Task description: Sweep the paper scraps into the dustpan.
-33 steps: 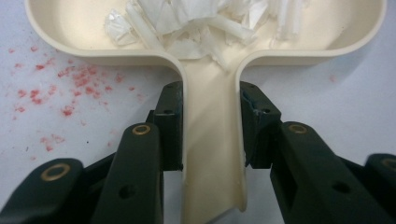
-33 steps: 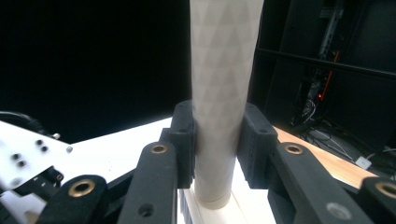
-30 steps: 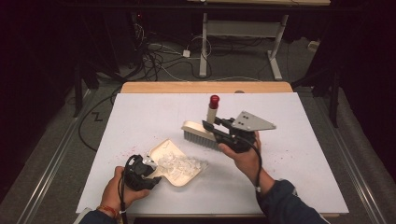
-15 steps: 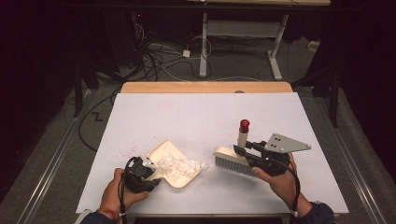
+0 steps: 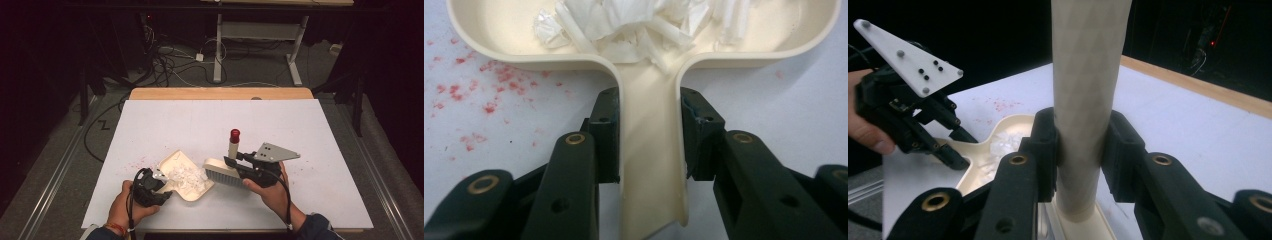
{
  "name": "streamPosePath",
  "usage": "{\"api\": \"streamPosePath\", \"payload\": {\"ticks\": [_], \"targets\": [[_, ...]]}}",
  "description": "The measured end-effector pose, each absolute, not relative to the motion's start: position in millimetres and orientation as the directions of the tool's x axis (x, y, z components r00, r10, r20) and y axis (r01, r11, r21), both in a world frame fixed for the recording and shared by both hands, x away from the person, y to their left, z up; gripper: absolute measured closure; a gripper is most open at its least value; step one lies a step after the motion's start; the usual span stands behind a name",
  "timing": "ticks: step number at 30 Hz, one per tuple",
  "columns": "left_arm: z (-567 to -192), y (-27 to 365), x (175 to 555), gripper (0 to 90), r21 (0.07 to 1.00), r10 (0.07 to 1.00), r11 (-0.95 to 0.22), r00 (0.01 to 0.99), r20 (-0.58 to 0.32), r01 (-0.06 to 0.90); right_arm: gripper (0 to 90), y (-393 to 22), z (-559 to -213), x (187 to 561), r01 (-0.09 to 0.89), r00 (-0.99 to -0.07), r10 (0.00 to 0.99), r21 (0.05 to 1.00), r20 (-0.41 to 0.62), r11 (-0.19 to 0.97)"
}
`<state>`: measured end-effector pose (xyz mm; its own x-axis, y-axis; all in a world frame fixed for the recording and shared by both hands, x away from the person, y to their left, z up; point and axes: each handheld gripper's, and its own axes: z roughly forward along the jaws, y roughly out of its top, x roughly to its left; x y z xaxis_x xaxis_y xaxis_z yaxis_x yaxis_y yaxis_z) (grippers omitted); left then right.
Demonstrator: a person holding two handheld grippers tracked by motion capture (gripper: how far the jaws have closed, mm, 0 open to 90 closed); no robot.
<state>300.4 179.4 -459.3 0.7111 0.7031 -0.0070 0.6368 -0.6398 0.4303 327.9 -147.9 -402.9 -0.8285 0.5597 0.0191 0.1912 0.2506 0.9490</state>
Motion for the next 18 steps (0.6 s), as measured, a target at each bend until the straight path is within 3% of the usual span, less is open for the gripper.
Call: {"api": "streamPosePath", "payload": {"ticks": [6, 18], "targets": [[-460, 179, 299, 63.4, 0.435, 0.707, -0.634, 0.707, -0.008, 0.639, 71.5, -134, -399, 328, 0.152, -0.846, 0.533, 0.962, 0.007, 0.229], [-460, 179, 299, 63.3, 0.437, 0.710, -0.630, 0.704, -0.010, 0.642, 71.4, -168, -382, 336, 0.184, -0.837, 0.546, 0.956, 0.032, 0.227]]}}
